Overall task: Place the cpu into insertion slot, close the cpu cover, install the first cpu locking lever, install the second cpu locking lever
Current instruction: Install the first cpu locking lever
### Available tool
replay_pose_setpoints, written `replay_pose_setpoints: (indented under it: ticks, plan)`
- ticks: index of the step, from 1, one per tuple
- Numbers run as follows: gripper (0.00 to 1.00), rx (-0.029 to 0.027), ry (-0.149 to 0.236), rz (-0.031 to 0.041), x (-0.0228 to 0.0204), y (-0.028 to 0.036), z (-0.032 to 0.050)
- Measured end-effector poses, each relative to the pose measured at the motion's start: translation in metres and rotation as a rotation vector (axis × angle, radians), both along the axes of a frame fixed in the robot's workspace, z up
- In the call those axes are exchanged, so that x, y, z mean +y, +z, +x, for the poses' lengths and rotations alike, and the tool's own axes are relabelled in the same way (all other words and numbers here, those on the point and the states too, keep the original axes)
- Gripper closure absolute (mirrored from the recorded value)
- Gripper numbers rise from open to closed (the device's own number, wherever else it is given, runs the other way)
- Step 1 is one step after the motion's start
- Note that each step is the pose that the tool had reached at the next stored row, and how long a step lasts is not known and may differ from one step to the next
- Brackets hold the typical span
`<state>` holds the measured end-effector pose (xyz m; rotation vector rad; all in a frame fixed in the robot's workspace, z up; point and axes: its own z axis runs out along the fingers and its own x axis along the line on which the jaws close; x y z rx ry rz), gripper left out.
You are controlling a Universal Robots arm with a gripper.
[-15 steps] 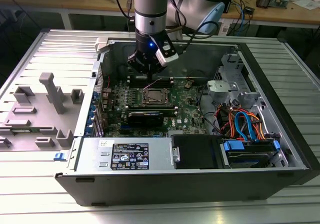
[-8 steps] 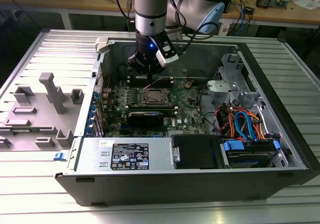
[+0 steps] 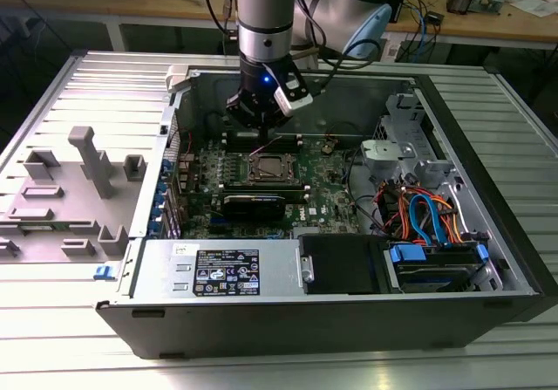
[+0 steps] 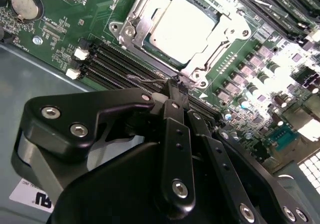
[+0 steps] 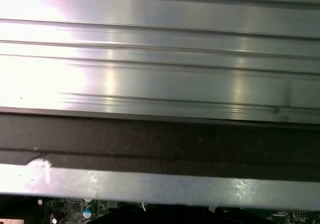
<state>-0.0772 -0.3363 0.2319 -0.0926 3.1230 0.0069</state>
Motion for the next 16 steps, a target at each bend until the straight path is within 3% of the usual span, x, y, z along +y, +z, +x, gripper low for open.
replay_pose_setpoints:
  ticks: [5,16]
  plan:
    - [0.89,-0.0002,0.000,0.0002,0.0020,-0.0021,0.0053]
    - [0.89,0.0000,0.000,0.0021,0.0021,-0.0072,0.0127]
